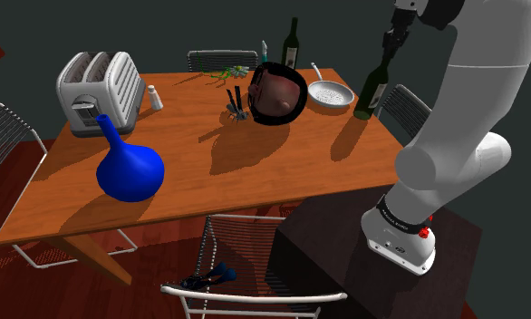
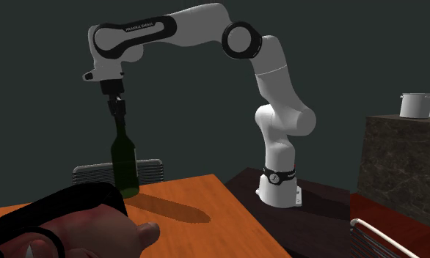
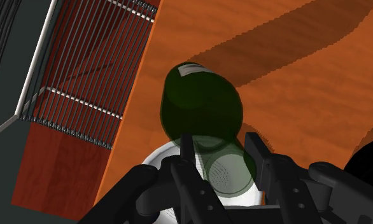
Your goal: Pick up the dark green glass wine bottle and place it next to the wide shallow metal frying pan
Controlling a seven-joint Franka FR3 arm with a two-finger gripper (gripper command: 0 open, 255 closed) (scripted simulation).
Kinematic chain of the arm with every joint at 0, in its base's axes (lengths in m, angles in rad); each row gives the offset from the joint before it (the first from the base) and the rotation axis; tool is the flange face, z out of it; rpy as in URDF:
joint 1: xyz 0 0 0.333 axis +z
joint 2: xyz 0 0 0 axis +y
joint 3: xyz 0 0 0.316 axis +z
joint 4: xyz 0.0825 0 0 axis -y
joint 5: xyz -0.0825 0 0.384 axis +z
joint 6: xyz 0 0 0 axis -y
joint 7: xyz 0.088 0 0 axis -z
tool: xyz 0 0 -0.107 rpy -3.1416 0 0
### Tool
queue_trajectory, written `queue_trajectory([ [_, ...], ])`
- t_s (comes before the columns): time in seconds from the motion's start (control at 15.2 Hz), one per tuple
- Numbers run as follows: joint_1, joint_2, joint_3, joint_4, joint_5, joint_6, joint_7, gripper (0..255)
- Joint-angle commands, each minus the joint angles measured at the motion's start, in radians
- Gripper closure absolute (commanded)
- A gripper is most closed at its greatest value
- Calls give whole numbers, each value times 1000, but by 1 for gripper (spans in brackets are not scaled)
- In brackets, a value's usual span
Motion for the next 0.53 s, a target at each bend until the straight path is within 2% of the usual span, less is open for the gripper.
queue_trajectory([
  [0.0, 0, 0, 0, 0, 0, 1, 0, 255],
  [0.13, 0, 0, 0, 0, 0, 1, 0, 255],
  [0.2, 0, 0, 0, 0, 0, 1, 0, 0],
  [0.46, 0, 0, 0, 0, 0, 1, 0, 0],
])
